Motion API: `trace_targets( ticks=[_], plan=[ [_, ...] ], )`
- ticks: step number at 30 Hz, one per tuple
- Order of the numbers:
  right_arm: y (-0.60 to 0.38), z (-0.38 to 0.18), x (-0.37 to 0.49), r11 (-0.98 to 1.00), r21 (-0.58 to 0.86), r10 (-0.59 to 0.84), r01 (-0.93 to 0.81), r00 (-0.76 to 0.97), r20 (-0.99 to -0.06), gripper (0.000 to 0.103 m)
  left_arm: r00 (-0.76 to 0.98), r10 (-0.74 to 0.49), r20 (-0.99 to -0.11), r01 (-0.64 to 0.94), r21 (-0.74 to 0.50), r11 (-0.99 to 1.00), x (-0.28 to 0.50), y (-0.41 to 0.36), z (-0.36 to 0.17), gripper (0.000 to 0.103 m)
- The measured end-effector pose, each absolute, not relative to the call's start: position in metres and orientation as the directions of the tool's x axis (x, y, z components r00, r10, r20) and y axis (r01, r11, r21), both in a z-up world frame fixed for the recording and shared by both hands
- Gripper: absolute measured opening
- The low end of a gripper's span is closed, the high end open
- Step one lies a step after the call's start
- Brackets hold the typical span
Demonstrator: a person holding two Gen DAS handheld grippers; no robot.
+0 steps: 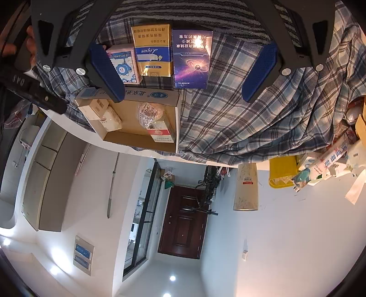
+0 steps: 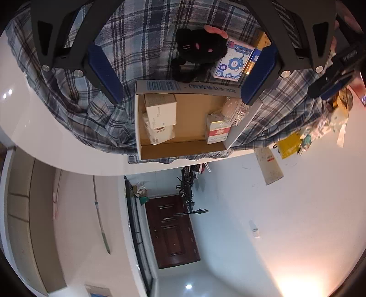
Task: Organize objects
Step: 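Lower the right gripper onto the black plush toy and grasp it, then grasp the purple cigarette pack with the left gripper while the right holds the plush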
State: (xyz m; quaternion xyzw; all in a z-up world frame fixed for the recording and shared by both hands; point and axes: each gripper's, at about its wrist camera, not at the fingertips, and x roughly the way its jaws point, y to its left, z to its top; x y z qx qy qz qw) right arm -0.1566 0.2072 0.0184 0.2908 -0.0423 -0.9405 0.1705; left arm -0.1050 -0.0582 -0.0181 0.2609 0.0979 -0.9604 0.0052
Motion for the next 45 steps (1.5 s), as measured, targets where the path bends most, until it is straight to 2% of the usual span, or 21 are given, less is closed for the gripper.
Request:
trace_targets(
  ticks=[6, 8, 12, 18, 20, 21, 29, 40, 45],
  plan=[
    [0.189, 0.003, -0.159, -0.931, 0.169, -0.358, 0.323, -0.72, -0.595, 0.102, -0.864, 0.041, -0.503, 0.054, -0.174, -0.983, -0.105, -0.057, -0.019, 0.103],
    [0.179, -0.005, -0.161, -0.93, 0.142, -0.348, 0.338, -0.693, -0.631, 0.094, -0.862, 0.04, -0.506, 0.053, -0.169, -0.984, -0.106, -0.057, -0.019, 0.103],
    [0.169, -0.018, -0.163, -0.928, 0.121, -0.336, 0.353, -0.65, -0.681, 0.089, -0.859, 0.04, -0.511, 0.061, -0.179, -0.982, -0.106, -0.059, -0.02, 0.103],
    [0.158, -0.041, -0.17, -0.931, 0.092, -0.294, 0.353, -0.58, -0.76, 0.071, -0.864, 0.04, -0.502, 0.05, -0.166, -0.985, -0.105, -0.056, -0.019, 0.103],
    [0.158, -0.046, -0.171, -0.932, 0.092, -0.287, 0.35, -0.561, -0.777, 0.06, -0.863, 0.04, -0.503, 0.052, -0.169, -0.984, -0.105, -0.056, -0.019, 0.103],
    [0.158, -0.047, -0.172, -0.931, 0.094, -0.288, 0.352, -0.553, -0.782, 0.059, -0.862, 0.04, -0.506, 0.056, -0.174, -0.983, -0.105, -0.057, -0.02, 0.103],
    [0.16, -0.036, -0.167, -0.922, 0.093, -0.315, 0.376, -0.589, -0.744, 0.046, -0.858, 0.047, -0.511, 0.068, -0.205, -0.976, -0.105, -0.062, -0.02, 0.103],
    [0.189, 0.002, -0.155, -0.926, 0.162, -0.368, 0.341, -0.721, -0.587, 0.047, -0.829, 0.042, -0.557, 0.106, -0.231, -0.967, -0.113, -0.071, -0.028, 0.103],
    [0.187, 0.008, -0.152, -0.929, 0.136, -0.358, 0.344, -0.743, -0.566, 0.048, -0.815, 0.045, -0.578, 0.109, -0.23, -0.967, -0.117, -0.069, -0.033, 0.103]
  ],
)
